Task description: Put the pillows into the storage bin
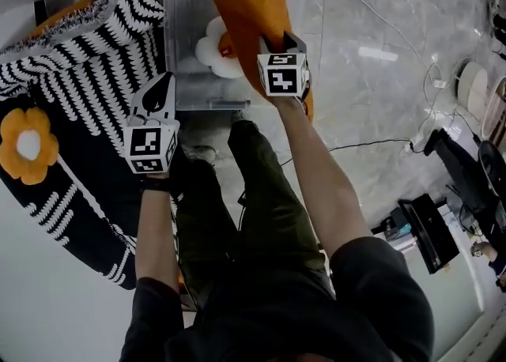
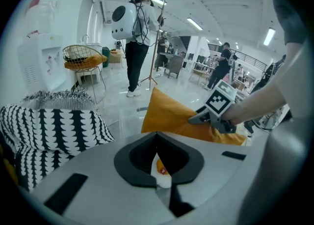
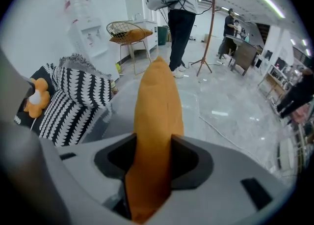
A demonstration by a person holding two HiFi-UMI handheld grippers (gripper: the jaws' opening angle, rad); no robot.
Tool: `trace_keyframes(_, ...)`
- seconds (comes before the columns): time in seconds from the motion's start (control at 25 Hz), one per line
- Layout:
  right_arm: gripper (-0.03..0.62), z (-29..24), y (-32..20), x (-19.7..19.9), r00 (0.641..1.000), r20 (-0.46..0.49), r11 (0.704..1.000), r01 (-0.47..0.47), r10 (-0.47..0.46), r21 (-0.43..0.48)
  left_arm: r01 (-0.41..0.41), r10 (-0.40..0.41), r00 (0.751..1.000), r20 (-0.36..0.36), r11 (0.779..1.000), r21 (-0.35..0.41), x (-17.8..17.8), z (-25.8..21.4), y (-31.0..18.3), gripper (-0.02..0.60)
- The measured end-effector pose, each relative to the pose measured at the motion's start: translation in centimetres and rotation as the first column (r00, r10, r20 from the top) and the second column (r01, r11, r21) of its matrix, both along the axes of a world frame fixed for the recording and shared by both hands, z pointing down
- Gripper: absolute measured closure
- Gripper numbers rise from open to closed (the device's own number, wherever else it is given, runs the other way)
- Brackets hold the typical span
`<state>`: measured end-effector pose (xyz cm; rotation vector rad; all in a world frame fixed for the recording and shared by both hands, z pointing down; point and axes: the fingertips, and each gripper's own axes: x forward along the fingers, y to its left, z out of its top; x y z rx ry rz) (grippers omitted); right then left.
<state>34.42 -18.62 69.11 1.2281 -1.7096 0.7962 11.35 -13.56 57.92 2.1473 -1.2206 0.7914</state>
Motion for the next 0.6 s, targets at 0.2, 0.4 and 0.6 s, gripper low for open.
trace_keyframes(0.2, 0.408, 0.3, -1.0, 0.5, 0.999, -0.039, 1.0, 0.019, -0.018, 0.017, 0.028, -0.028, 1.0, 0.002, 0.999, -0.032, -0.1, 1.0, 1.1, 0.577)
trace_keyframes(0.4, 0.408, -1.5, 0.2, 2.0, 0.998, -0.047, 0.999, 0.041, -0.04, 0.016, 0.053, -0.053, 0.999, -0.001, 0.998, -0.016, -0.1, -1.0, 0.8, 0.577)
trace_keyframes(0.6, 0.408, -3.7, 1.4, 3.1, 0.999, -0.035, 0.999, 0.028, -0.027, 0.017, 0.084, -0.084, 0.996, 0.002, 0.996, 0.011, -1.4, -3.2, -0.1, 0.577)
